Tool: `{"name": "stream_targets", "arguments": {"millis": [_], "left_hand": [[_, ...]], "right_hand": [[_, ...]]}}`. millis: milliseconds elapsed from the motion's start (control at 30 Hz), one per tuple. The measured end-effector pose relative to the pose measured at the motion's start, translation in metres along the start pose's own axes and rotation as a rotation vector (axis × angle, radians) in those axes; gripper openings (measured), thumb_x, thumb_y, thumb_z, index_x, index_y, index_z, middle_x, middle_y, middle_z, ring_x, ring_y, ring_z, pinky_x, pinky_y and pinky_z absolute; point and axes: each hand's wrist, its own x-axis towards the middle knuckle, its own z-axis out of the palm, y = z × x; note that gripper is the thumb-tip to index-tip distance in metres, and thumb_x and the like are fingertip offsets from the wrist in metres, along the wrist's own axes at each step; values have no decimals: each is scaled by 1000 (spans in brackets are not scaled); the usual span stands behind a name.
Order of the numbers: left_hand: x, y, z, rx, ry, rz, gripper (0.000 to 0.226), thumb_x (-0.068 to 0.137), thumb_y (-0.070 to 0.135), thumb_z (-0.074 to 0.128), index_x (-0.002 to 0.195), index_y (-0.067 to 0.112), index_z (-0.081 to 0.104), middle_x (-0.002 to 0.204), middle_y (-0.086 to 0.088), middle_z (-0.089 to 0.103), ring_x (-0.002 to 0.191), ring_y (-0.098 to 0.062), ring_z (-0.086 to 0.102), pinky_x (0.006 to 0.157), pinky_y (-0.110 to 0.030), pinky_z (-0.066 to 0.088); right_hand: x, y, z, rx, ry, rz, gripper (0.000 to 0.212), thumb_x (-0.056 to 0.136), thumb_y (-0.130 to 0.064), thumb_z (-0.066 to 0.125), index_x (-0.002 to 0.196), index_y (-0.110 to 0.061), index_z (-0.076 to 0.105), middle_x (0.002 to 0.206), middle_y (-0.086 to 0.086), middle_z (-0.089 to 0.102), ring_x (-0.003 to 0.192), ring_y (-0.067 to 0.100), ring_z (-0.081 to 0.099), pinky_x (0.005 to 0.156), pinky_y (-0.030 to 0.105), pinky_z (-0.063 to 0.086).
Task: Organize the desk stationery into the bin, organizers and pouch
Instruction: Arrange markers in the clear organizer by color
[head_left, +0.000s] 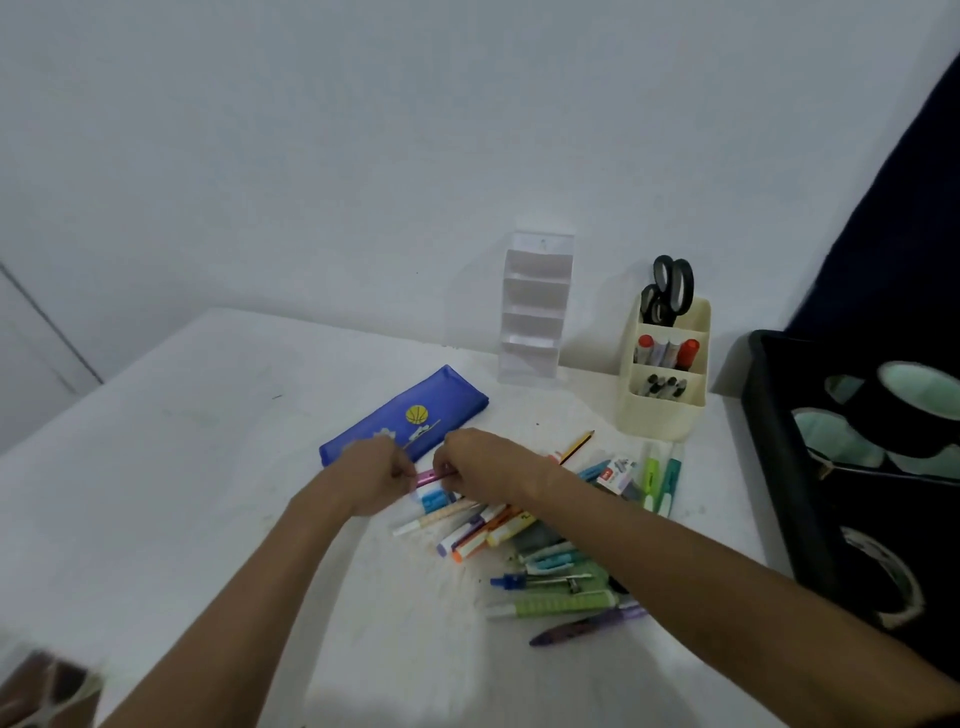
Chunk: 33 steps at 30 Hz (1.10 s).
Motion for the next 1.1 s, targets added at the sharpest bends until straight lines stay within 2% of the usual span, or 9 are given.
{"name": "stream_targets", "arguments": {"millis": [200,300,367,467,600,767,867,967,1100], "left_hand": [[0,-10,-4,-71,28,-88,16,91,21,52,77,17,58,87,-8,65,73,-20,57,62,-26,40],[1,-10,-12,-254,90,-120,12,92,22,53,98,19,62,94,-7,65,70,-21,59,63,-28,49],[1,-10,-14,-410,147,-109,26,92,22,52,117,23,59,101,-8,67,73,-19,59,70,-28,49],[-3,-2,-26,-625,164,-77,21,96,19,48,107,24,64,71,-2,67,57,-15,58,57,-24,48],[-8,10,-56,-746,245,8,24,99,24,46,90,17,67,64,-6,65,49,-11,56,51,-25,49],[-10,38,-110,-911,414,125,18,94,27,55,89,19,71,71,-9,66,55,-15,59,59,-34,56],[-2,55,-137,-752,553,257,12,86,27,65,96,25,71,74,-1,70,66,-18,65,67,-31,58],[10,73,-154,-547,727,380,15,88,20,61,99,20,71,72,-1,69,67,-18,64,62,-17,48],[38,88,-159,-357,815,530,21,93,19,54,89,4,69,70,-13,66,64,-26,58,63,-25,42]], "right_hand": [[1,-5,1,-43,-62,7,15,89,-16,60,102,-10,66,106,11,63,95,25,58,79,31,45],[1,-5,0,-38,-44,0,15,89,-14,61,102,-10,65,106,11,63,94,26,58,76,30,44],[1,-3,0,-21,-47,-9,18,89,-15,60,107,-12,63,109,9,62,97,24,58,77,29,44],[1,-3,-6,62,-5,-11,24,94,-16,55,116,-11,62,115,8,61,101,24,58,83,31,45],[-2,4,-29,169,150,-22,20,96,-17,50,110,-10,62,102,10,59,88,22,56,78,33,45],[-27,15,-86,369,577,54,17,92,-22,58,97,-8,67,86,1,61,72,13,57,63,14,45],[-47,19,-127,478,833,118,11,85,-10,64,96,-11,66,88,-4,65,68,6,60,59,9,42],[-54,23,-154,424,1017,123,10,84,-7,63,93,-11,65,89,-8,65,69,8,62,58,8,40],[-49,34,-161,249,1046,181,15,87,-12,63,101,-14,67,96,-12,63,71,9,61,63,4,39]]}}
